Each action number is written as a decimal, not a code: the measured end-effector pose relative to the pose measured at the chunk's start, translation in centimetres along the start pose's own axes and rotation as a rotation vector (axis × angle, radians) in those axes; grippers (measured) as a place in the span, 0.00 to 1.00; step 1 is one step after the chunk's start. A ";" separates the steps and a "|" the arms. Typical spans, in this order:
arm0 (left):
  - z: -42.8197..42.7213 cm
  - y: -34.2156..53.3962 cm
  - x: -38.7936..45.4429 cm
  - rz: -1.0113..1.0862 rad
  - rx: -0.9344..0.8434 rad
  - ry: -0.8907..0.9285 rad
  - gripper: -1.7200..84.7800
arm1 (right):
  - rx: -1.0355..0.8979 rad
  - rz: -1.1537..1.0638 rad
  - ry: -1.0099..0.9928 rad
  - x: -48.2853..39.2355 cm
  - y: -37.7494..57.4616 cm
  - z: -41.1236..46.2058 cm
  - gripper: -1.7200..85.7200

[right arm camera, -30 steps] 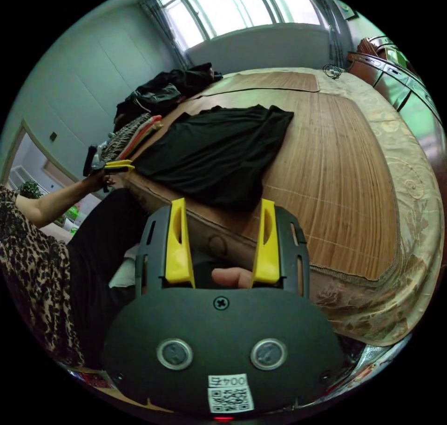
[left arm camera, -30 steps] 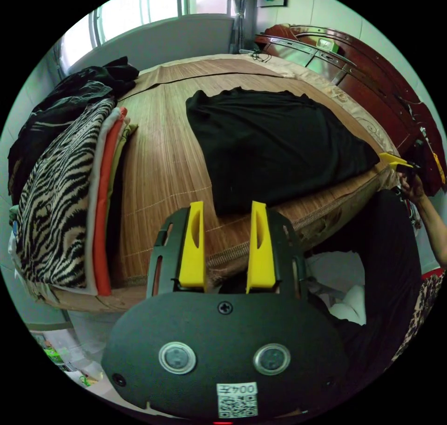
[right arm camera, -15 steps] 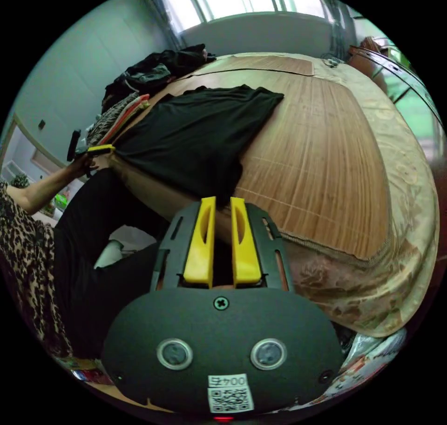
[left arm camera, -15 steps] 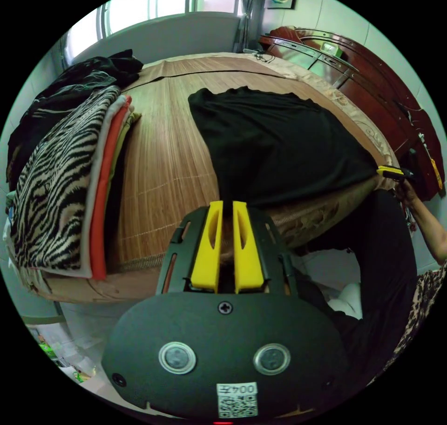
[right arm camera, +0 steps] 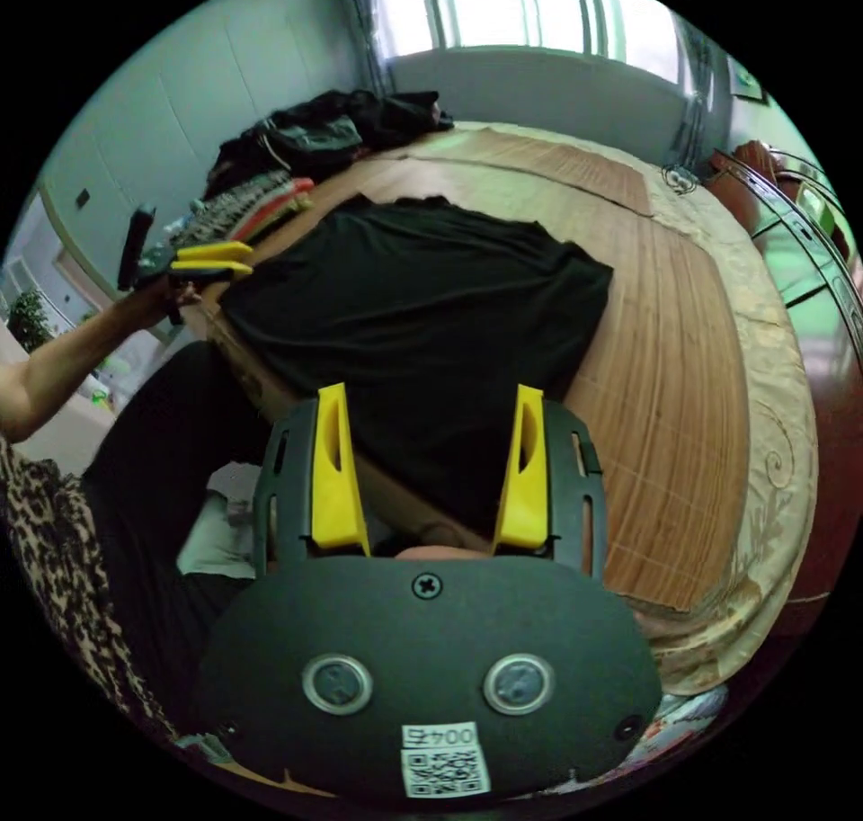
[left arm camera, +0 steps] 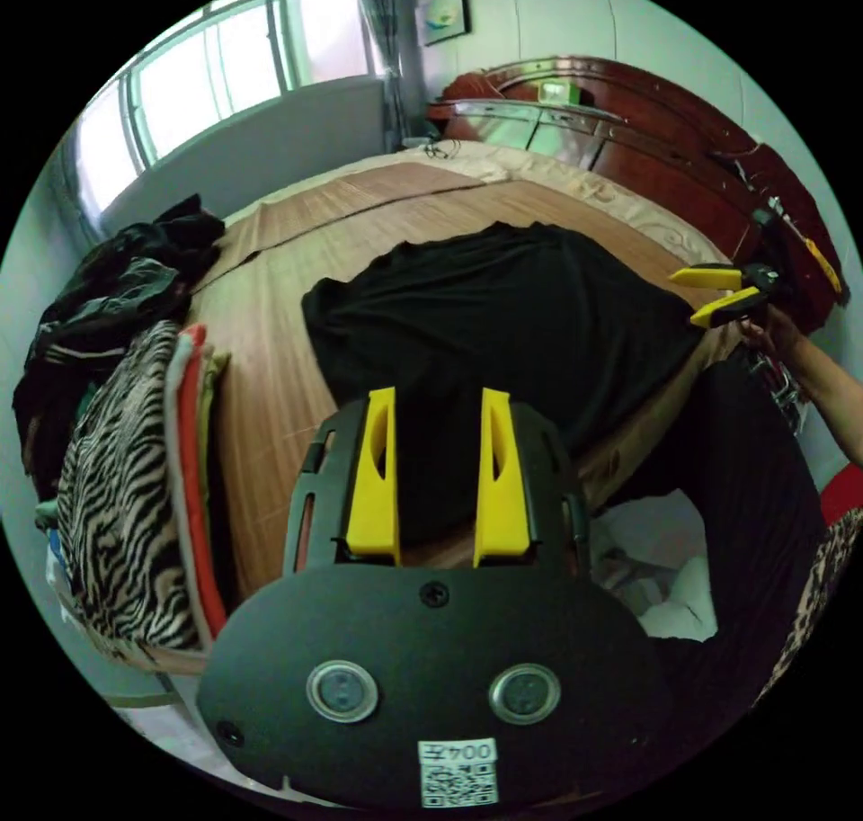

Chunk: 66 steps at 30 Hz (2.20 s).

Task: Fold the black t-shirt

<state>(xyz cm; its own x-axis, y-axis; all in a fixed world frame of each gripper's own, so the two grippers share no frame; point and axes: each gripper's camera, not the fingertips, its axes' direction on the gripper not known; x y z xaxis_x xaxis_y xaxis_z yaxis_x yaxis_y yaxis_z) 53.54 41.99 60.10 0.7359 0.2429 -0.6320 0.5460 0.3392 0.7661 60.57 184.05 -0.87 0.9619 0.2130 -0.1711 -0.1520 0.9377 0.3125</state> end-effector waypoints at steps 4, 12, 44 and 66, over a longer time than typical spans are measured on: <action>3.8 1.7 -2.0 -0.096 -0.065 0.100 0.17 | -0.043 0.067 0.073 1.9 1.6 2.1 0.22; -1.0 0.1 -2.4 -0.121 0.134 0.004 0.19 | 0.062 0.039 0.083 2.1 -1.0 -1.7 0.23; 2.9 4.4 24.6 0.219 0.281 0.197 0.10 | 0.186 0.396 -0.094 7.9 10.0 -9.0 0.22; 18.5 -2.6 48.8 0.655 0.110 0.046 0.21 | 0.089 0.442 -0.380 17.7 6.1 -9.9 0.06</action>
<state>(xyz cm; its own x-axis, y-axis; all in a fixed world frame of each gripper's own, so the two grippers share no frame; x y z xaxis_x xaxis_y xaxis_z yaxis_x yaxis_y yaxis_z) 95.45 36.15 29.39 0.9130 0.4065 -0.0340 0.0308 0.0144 0.9994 74.42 196.27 -11.23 0.8279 0.4502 0.3347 -0.5536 0.7519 0.3580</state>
